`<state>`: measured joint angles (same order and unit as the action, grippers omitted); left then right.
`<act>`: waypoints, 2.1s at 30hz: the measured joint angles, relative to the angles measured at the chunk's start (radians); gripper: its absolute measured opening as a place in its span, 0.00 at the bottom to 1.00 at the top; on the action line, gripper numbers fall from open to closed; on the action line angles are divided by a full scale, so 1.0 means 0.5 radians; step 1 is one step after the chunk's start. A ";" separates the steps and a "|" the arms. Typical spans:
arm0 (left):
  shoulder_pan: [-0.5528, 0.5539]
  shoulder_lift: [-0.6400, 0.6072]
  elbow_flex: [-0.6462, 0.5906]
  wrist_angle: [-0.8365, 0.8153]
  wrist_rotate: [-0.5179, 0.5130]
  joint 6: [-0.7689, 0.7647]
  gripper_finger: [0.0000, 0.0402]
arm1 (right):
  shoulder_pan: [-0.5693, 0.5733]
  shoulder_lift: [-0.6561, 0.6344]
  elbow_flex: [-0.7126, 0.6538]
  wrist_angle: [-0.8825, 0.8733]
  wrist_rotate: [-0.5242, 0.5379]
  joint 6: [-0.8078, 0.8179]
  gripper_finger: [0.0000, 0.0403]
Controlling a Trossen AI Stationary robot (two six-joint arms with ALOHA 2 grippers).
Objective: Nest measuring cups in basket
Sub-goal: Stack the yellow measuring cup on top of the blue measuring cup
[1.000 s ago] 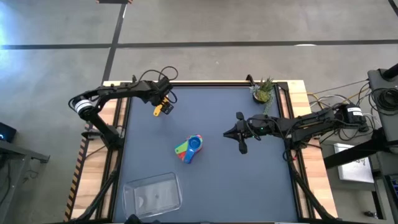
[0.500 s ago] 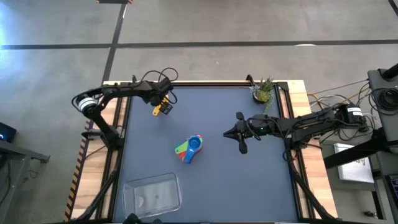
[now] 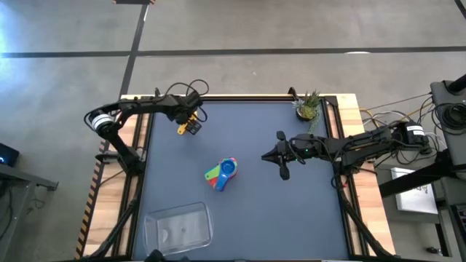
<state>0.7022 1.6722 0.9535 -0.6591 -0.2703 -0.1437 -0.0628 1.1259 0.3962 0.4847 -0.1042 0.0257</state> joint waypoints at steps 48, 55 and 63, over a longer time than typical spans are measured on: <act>-0.152 0.653 0.882 -0.715 -0.019 0.128 0.28 | 0.034 0.000 0.000 -0.015 -0.015 0.005 0.06; -0.152 0.652 0.882 -0.715 -0.016 0.114 0.19 | 0.034 0.000 0.000 -0.015 -0.015 0.002 0.06; -0.154 0.652 0.882 -0.718 -0.017 0.115 0.19 | 0.034 0.000 0.000 -0.015 -0.015 0.015 0.06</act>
<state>0.6254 1.9984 1.3945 -1.0184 -0.2785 -0.0863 -0.0456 1.1259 0.3962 0.4771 -0.1120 0.0330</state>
